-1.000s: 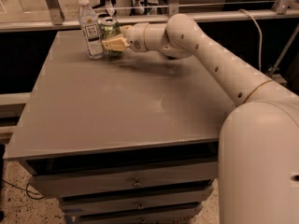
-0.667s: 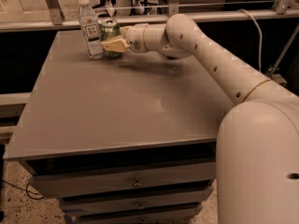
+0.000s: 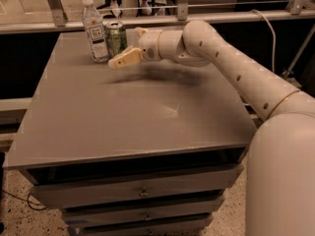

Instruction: Move green can near blue plastic bottle

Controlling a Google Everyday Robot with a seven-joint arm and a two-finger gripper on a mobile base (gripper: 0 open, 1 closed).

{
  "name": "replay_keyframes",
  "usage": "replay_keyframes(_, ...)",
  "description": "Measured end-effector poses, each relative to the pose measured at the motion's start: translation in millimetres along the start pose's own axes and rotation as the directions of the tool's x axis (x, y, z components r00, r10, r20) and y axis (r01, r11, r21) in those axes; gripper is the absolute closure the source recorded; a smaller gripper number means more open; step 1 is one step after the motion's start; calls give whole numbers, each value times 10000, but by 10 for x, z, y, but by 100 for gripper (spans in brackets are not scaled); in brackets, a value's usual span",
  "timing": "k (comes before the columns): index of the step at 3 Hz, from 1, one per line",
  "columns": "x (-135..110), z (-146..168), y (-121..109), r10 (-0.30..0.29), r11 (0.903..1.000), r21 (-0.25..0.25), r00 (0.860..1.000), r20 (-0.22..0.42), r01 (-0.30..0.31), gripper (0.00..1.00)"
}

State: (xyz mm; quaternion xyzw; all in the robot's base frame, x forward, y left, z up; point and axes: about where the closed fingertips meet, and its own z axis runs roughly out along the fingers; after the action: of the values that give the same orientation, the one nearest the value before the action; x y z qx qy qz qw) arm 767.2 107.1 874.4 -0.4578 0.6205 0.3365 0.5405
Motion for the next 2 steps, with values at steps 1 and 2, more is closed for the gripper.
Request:
replay_keyframes(1,-40,-454,122,-265,9995,195,9996,19,265,0)
replay_keyframes(2,-207,-1210,117,-894,9930,769,9960,-17,893,0)
